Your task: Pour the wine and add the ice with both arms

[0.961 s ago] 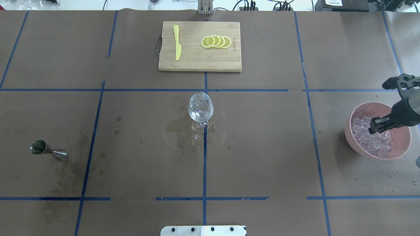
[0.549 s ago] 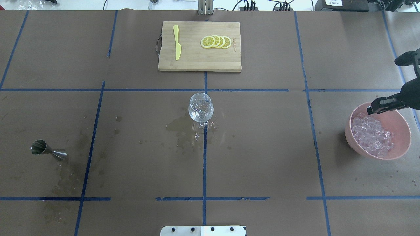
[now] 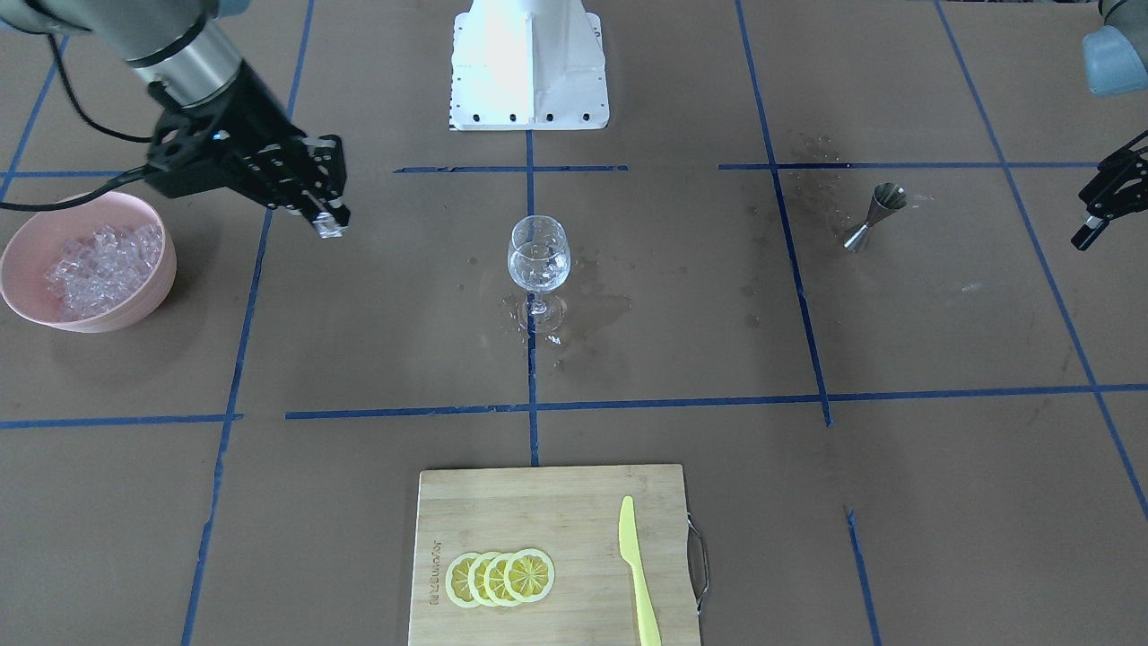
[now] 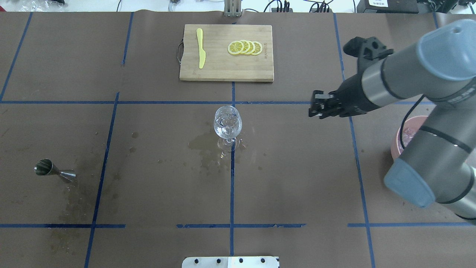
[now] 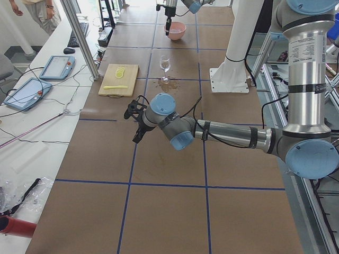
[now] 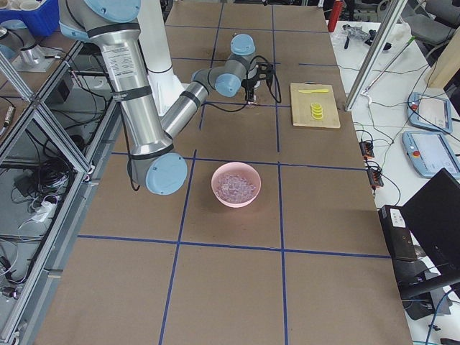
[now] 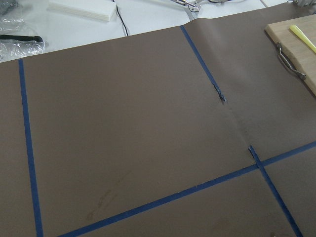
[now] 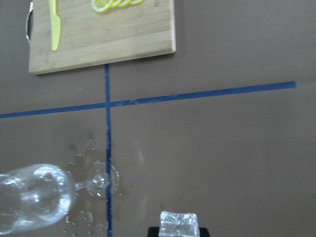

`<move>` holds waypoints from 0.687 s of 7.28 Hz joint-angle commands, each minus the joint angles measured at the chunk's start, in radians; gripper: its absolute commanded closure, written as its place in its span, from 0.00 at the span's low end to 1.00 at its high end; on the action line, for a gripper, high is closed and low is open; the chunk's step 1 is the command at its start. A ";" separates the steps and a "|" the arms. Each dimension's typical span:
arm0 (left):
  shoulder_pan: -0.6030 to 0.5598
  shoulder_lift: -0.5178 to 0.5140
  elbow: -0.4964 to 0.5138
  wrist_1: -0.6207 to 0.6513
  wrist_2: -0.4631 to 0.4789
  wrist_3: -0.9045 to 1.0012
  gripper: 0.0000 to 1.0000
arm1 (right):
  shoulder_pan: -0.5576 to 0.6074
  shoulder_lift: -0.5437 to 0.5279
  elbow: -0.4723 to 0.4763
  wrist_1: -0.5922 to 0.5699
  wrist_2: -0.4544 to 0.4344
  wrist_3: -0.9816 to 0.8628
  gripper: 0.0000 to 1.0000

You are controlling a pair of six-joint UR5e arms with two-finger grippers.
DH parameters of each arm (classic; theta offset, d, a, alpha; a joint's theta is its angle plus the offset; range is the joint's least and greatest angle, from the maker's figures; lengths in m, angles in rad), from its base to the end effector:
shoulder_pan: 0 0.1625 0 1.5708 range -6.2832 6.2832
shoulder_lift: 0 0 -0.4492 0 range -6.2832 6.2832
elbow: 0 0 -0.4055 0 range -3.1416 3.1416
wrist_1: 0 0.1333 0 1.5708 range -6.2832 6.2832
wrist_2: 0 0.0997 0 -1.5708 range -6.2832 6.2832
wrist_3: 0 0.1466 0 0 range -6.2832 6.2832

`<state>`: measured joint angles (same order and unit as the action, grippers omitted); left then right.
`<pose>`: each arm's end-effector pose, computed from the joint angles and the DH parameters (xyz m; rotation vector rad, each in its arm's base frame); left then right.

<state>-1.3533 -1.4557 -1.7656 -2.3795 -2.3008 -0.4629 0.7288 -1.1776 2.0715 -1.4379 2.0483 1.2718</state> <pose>0.0733 -0.4962 0.5680 0.5694 0.9202 0.1030 -0.3956 -0.4415 0.2434 0.1162 -1.0880 0.1411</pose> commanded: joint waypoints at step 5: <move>-0.006 0.087 0.045 0.067 0.006 -0.011 0.00 | -0.160 0.396 -0.252 -0.107 -0.209 0.135 1.00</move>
<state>-1.3578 -1.3770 -1.7156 -2.3456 -2.2950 -0.4738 0.5757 -0.8433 1.8803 -1.5440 1.8602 1.4048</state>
